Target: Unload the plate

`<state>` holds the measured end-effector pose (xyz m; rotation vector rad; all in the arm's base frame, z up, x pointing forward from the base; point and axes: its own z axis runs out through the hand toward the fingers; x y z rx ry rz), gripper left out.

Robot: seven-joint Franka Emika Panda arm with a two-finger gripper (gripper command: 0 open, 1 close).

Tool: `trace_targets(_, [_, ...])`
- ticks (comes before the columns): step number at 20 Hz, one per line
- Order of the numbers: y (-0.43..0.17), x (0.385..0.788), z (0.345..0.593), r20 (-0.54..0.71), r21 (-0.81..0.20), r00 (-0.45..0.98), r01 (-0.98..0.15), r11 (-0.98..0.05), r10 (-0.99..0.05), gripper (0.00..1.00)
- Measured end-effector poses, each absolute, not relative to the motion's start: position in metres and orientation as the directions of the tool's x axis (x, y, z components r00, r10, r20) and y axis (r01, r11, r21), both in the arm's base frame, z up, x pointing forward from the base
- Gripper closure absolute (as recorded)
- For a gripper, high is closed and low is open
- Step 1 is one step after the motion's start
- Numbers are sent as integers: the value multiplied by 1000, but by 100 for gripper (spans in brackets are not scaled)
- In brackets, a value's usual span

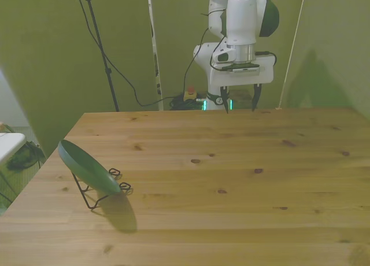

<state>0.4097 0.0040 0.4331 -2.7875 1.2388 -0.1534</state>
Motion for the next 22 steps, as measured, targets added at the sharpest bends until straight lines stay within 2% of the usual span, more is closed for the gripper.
trace_targets(3, [-2, 410, 434, 56, -120, 670, -732, -671, -741, 0])
trace_targets(5, [-19, 408, 446, 80, -101, 658, -742, -663, -749, 0])
trace_targets(9, [-82, 400, 492, 154, -98, 575, -800, -592, -803, 0])
trace_targets(14, [-178, 399, 555, 224, -161, 447, -860, -485, -866, 0])
trace_targets(16, [-211, 409, 572, 236, -177, 409, -874, -453, -881, 0])
trace_targets(18, [-234, 423, 584, 242, -185, 381, -885, -428, -892, 0])
trace_targets(22, [-250, 451, 591, 240, -188, 376, -886, -423, -895, 0])
